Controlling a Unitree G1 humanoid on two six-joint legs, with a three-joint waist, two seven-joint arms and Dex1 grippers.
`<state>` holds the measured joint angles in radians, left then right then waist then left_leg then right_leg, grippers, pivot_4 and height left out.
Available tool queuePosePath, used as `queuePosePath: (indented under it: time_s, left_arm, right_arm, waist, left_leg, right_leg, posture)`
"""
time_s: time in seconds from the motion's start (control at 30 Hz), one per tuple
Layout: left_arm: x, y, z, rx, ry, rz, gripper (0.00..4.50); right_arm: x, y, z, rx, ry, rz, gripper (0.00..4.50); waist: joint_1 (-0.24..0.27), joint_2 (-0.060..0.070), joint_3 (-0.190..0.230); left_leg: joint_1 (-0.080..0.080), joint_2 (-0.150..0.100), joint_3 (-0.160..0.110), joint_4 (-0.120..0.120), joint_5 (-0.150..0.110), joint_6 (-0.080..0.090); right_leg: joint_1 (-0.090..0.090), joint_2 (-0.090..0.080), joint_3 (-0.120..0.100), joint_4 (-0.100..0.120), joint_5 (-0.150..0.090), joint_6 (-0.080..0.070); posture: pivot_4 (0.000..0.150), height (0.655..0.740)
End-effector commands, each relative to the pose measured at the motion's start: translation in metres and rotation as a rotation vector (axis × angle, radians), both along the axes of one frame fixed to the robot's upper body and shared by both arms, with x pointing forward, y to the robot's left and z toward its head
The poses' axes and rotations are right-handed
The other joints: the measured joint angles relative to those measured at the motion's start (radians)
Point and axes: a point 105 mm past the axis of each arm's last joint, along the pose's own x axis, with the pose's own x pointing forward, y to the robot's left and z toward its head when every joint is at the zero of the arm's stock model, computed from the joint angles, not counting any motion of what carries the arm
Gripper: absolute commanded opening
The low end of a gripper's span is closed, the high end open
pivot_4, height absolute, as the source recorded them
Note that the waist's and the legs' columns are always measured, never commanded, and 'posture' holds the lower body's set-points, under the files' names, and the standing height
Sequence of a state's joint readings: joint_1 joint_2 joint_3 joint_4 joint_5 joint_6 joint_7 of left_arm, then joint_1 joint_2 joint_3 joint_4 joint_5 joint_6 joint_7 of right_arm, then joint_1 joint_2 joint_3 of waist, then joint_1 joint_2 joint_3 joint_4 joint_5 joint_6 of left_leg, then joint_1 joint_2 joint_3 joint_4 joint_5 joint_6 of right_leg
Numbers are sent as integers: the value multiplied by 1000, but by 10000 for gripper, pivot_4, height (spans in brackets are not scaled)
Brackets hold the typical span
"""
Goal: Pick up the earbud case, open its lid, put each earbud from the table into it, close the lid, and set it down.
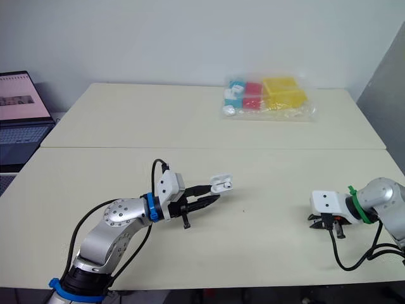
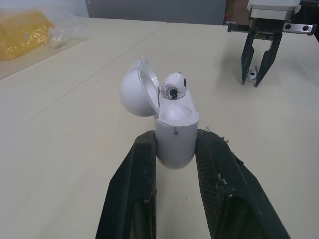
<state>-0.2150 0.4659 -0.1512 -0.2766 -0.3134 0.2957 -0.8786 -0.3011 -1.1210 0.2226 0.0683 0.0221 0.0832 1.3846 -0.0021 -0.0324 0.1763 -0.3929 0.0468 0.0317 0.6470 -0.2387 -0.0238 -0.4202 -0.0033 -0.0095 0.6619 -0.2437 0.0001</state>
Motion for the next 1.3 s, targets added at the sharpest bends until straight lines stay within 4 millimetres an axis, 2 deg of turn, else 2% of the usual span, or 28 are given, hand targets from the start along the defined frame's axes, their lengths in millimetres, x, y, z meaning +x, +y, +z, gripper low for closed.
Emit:
queuePosePath:
  time_s: [0.03,0.13,0.4,0.6,0.73,0.83,0.97,1.13,1.3]
  left_arm:
    - [-4,-3,14,-27,-52,-16,7724]
    - [-4,-3,14,-29,-49,-15,7724]
    - [-3,-3,13,-27,-48,-15,7724]
    - [-5,-2,12,-26,-42,-14,7724]
    - [-6,-1,10,-27,-34,-8,7724]
    - [-8,-3,8,-31,-29,-10,7724]
    - [-8,-6,7,-33,-26,-14,7724]
    - [-9,-7,5,-34,-26,-18,7724]
    - [-10,-8,4,-36,-24,-17,7724]
  right_arm:
    - [-3,-5,0,-33,29,14,4402]
    - [-3,-5,0,-37,35,4,4402]
    - [1,3,10,15,-32,39,31610]
    - [-4,6,38,74,-90,3,32180]
    - [-10,-1,46,14,-94,-151,32180]
    - [-14,-1,41,-40,-55,-283,32180]
    - [-17,0,34,-69,-21,-343,32180]
    - [-8,-5,15,-157,-20,-341,32180]
    - [0,-7,6,-199,-33,-316,32180]
  waist:
    - [0,0,0]
    - [0,0,0]
    - [0,0,0]
    - [0,0,0]
    - [2,0,0]
    - [1,1,0]
    - [1,1,0]
    - [0,1,0]
    - [-1,0,0]
  left_leg:
    - [0,0,0,0,0,0]
    - [0,0,0,0,0,0]
    - [0,0,0,0,0,0]
    - [0,0,0,0,0,0]
    - [0,0,0,0,0,0]
    - [1,0,0,0,0,0]
    - [1,0,0,0,0,0]
    - [0,0,0,0,0,0]
    - [1,0,0,0,0,0]
  right_leg:
    - [0,0,0,0,0,0]
    - [0,0,0,0,0,0]
    - [0,0,0,0,0,0]
    - [0,0,0,1,0,0]
    - [0,0,0,1,0,0]
    - [0,-1,0,1,0,0]
    - [0,0,0,2,0,0]
    - [0,-1,0,1,0,0]
    - [-1,0,0,1,0,0]
  posture:
    - [1500,7400]
    - [1500,7400]
    - [1500,7400]
    - [1500,7400]
    - [1500,7400]
    - [1500,7400]
    - [1500,7400]
    - [1500,7400]
    - [1500,7400]
